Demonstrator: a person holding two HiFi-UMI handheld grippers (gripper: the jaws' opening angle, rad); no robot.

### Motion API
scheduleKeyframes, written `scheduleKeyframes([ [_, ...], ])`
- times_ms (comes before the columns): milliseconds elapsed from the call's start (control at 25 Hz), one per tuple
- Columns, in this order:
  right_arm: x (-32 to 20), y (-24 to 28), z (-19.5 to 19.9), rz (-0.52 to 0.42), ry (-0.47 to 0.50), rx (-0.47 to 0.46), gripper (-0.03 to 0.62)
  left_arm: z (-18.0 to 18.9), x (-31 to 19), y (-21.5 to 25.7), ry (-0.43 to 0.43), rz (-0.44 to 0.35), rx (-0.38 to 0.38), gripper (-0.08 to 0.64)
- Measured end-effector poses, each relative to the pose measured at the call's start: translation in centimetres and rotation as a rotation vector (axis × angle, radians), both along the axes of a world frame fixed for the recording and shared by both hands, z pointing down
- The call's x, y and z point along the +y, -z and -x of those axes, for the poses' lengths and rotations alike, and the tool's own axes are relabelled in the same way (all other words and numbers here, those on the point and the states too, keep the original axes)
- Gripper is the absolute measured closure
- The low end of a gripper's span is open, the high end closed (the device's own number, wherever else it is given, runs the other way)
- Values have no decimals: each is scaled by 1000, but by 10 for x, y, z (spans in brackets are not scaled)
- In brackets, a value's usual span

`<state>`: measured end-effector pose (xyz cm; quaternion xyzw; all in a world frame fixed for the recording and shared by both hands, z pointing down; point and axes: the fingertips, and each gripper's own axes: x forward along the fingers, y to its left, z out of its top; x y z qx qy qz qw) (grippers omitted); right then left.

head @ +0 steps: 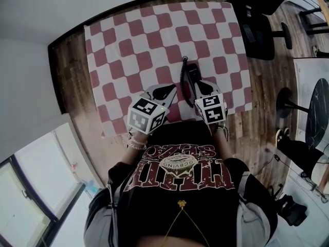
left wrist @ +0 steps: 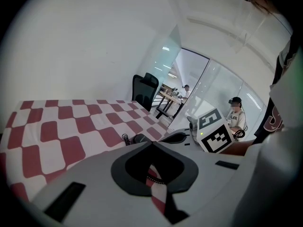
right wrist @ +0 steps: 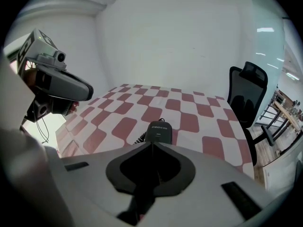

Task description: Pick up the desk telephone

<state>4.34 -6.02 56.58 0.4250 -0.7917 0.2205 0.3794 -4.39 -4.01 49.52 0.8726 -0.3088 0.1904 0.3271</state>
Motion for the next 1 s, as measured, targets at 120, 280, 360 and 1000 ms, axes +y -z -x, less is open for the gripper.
scheduleKeyframes([
  [120,0,-2,-1,4,-5,5,568,1,-2,0,-11,11,5,552],
  [280,0,-3,-1,6,-10,4,501,3,-2,-5,-9,20,12,552],
  [360,-1,-3,0,5,-9,-1,458,4,-2,-5,-13,24,9,552],
  [1000,-4,-37,2,132,7,31,330,12,-2,-13,7,47,2,552],
])
